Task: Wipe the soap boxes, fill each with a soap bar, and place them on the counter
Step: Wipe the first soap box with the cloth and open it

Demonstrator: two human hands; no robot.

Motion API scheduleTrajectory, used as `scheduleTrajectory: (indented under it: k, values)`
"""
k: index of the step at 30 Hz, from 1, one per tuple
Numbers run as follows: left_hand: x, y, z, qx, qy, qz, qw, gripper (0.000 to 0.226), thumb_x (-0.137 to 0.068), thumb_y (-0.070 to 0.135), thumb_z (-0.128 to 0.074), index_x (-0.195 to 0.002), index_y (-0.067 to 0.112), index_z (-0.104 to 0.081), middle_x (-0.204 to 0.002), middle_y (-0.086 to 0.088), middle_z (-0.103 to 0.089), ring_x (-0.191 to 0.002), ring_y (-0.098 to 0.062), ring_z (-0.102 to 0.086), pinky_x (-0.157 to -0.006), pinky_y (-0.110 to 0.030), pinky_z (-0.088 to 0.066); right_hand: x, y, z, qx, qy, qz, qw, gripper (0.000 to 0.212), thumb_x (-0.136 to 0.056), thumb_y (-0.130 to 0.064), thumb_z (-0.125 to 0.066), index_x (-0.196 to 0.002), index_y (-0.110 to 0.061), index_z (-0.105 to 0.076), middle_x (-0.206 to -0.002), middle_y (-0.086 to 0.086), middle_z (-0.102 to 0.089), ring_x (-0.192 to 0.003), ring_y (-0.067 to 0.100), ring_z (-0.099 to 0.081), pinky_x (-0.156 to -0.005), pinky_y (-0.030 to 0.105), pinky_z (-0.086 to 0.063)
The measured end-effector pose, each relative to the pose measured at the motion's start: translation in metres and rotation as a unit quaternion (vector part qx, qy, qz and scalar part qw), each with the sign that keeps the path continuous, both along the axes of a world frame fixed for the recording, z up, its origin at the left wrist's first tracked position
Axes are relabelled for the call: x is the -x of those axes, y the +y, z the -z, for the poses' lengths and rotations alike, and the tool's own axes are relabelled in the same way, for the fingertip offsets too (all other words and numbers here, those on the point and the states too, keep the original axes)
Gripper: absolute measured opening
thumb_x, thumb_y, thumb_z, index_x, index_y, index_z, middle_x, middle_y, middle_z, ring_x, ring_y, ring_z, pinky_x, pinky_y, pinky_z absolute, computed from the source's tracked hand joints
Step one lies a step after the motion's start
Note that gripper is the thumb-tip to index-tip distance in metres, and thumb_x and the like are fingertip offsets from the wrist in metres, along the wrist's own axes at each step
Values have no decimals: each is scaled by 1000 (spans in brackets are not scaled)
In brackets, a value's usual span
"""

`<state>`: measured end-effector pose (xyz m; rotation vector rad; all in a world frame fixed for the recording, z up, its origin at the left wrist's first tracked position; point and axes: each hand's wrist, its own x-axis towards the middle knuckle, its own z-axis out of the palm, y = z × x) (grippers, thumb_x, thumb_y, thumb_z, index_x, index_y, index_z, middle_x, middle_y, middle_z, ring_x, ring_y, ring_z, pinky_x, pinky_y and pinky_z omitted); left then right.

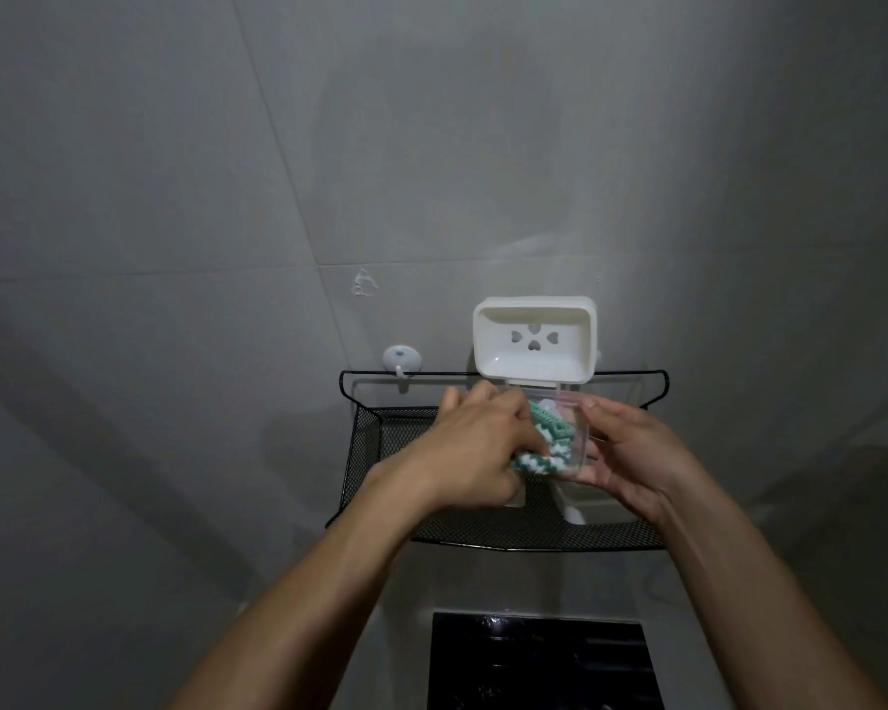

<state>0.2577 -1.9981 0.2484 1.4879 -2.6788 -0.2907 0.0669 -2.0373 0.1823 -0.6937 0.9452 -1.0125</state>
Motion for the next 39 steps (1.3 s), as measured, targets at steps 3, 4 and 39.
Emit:
scheduleTrajectory:
  k: [3,4,39]
  values:
    - [-6,0,2,36,-27,-20,999,28,-89,43,-58,-112,31,-70,-105,8,-43,-111,-17,-37,-96,-44,-32,2,-2,3,-6,5,4,1000,28,-104,-15,-46,-119,2,-64,-112,23,-72,-99,34,-74,-68,51,-61]
    - [-6,0,4,46,-28,-28,998,29,-93,47,-54,-110,31,-70,-106,8,-45,-111,-18,-38,-95,-43,-32,2,-2,3,-7,7,6,1000,29,-104,-15,-46,-120,2,-64,-113,23,-72,-101,35,-73,-68,52,-61]
    - [-5,-5,6,285,-47,58,956,37,-98,32,-41,-122,28,-69,-92,0,-46,-88,-19,-41,-70,-32,-22,-18,5,-16,20,21,-36,999,26,-100,-17,-54,-116,1,-65,-108,24,-73,-93,35,-74,-68,53,-62]
